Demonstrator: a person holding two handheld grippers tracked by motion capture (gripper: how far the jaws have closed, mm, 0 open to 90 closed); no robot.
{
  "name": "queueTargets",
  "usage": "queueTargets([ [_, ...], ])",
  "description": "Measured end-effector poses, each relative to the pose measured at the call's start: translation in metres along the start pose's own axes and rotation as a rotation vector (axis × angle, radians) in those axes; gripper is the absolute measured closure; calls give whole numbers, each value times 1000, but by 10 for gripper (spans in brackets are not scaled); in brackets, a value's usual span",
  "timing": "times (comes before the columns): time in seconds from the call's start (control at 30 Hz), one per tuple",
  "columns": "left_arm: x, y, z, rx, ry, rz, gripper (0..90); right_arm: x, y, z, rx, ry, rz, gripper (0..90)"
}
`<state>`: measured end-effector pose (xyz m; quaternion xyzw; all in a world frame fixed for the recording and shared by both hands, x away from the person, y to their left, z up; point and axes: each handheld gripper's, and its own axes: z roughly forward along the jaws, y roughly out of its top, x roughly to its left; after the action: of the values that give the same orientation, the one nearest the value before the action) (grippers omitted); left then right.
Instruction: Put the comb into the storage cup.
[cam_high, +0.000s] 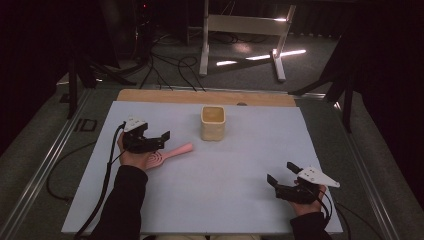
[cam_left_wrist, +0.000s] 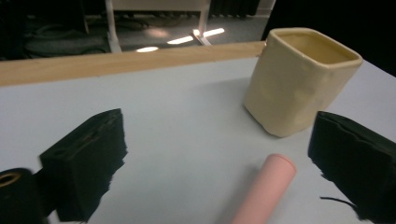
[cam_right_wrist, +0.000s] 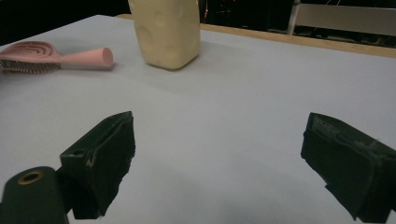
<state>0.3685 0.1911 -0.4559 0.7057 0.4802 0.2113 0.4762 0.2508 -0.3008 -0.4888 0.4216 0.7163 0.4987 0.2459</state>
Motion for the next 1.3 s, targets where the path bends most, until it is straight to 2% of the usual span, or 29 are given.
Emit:
queueTargets([
  [0.1,-1,-2,5,19,10,-2,114,0,0,0,-1,-2,3,96],
  [0.17,-3,-4,9,38,42,-2,179,-1,0,0,1,-3,1,96],
  [0.2,-4,-5,10,47,41,-6,200,-1,0,0,1,-2,0,96],
  [0.33,-7,-7,15,77,63,-6,362,0,0,0,2,0,1,97],
  [0.37,-10,-8,17,86,86,2,413,0,0,0,3,0,0,97],
  [0.43,-11,-9,19,100,85,3,448,0,0,0,4,1,0,97],
  [0.47,-12,-9,21,104,72,-2,514,0,0,0,4,2,0,97],
  [0.5,-14,-10,23,108,67,-1,538,0,0,0,5,2,0,97],
  [0.63,-18,-12,26,107,81,-8,682,-1,0,-1,-1,-2,1,97],
  [0.67,-19,-12,27,110,78,-16,682,-1,0,-1,-1,-2,1,97],
  [0.7,-21,-14,30,129,81,-25,766,-1,0,-1,2,-3,2,97],
  [0.73,-21,-14,30,129,81,-25,804,-1,0,-1,2,-3,2,97],
  [0.77,-22,-15,34,172,90,-20,850,-1,0,-1,3,-2,1,97],
  [0.8,-22,-15,34,172,90,-20,898,-1,0,-1,3,-2,1,97],
  [0.83,-23,-16,38,203,97,-23,900,-1,0,-1,7,-2,-3,97],
  [0.87,-23,-16,38,203,97,-23,900,-1,0,0,7,-2,-3,97],
  [0.9,-24,-17,42,239,104,-22,900,-1,0,0,8,0,-3,97],
  [0.97,-25,-19,45,271,105,-28,900,-1,0,0,8,1,-3,97],
  [1.0,-25,-19,45,271,105,-28,900,-1,0,0,8,1,-3,97],
  [1.1,-24,-23,52,328,102,-40,900,-1,0,0,8,1,-5,97],
  [1.3,-25,-27,55,380,99,-23,900,-1,0,0,11,5,-4,98],
])
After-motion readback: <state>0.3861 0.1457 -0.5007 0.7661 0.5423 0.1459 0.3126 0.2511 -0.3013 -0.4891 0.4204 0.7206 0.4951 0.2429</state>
